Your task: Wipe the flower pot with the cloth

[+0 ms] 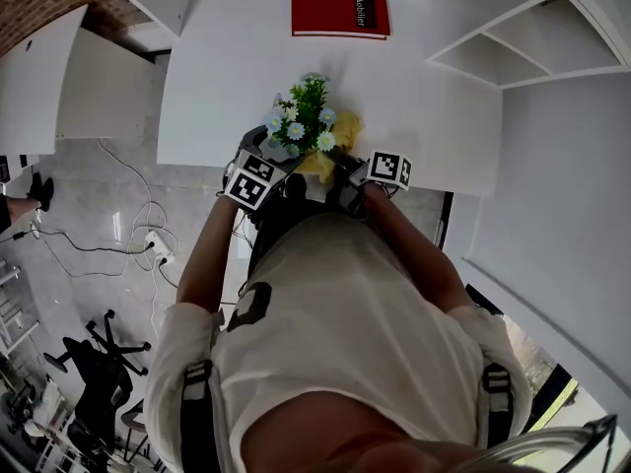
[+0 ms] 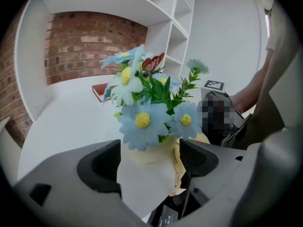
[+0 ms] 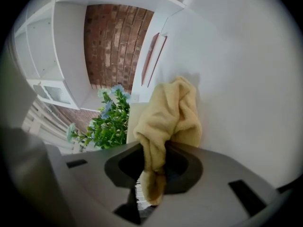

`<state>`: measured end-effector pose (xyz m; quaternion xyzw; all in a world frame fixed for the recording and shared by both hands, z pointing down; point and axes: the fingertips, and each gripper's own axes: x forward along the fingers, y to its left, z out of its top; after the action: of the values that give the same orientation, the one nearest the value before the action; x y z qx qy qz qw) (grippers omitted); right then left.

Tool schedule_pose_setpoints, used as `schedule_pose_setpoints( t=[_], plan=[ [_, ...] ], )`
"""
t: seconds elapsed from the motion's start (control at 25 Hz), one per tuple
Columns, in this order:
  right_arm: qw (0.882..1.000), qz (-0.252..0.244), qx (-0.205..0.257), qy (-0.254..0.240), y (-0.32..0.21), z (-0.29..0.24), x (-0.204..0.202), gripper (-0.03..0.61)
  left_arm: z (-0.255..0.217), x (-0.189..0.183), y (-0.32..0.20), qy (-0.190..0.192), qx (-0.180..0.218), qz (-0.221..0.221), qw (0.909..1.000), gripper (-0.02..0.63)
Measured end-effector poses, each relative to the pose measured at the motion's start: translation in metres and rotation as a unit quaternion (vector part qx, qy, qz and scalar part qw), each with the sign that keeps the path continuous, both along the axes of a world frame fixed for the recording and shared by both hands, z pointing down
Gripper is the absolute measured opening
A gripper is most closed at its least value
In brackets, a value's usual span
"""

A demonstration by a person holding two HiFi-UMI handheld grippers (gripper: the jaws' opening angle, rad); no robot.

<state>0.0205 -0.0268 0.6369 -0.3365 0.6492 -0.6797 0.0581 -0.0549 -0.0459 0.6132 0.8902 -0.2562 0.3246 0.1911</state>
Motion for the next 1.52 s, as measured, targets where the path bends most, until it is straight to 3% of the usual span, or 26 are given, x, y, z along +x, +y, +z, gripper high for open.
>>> schedule_pose_setpoints(
  t=[0.12,0.32,0.56,0.76,0.96,1.12,1.4,1.52],
  plan=[
    [0.999,0.006,0.022,-0.031,-0.007,-0.025,-0.001,0.087,-0.003,0.011,-0.001,0.015,0.007,0.024,0.9996,0.37],
    [0.995,0.03,0.065,-0.062,-0.024,-0.063,0.005,0.075,-0.008,0.019,-0.001,0.03,0.013,-0.005,0.9995,0.37],
    [0.991,0.088,0.044,-0.093,-0.014,-0.044,0.011,0.075,0.002,0.023,0.012,0.005,0.004,-0.042,0.9991,0.37],
    [0.995,0.071,0.011,-0.07,0.004,-0.015,0.004,0.075,0.004,0.023,0.02,-0.003,-0.012,-0.05,0.9987,0.37],
    [1.0,0.014,-0.02,-0.008,0.015,0.011,-0.003,0.074,0.004,0.022,0.024,-0.019,-0.021,-0.034,0.999,0.37],
    [0.999,-0.002,-0.036,0.0,0.011,0.014,0.002,0.086,0.006,0.026,0.019,-0.033,-0.021,-0.037,0.9985,0.37],
    [0.999,0.017,0.03,-0.041,-0.024,-0.043,0.019,0.075,0.007,0.04,0.025,0.004,-0.052,-0.051,0.9974,0.37],
    [0.997,0.019,0.049,-0.047,-0.028,-0.049,0.02,0.079,0.008,0.044,0.03,0.003,-0.043,-0.05,0.9978,0.37]
  ],
)
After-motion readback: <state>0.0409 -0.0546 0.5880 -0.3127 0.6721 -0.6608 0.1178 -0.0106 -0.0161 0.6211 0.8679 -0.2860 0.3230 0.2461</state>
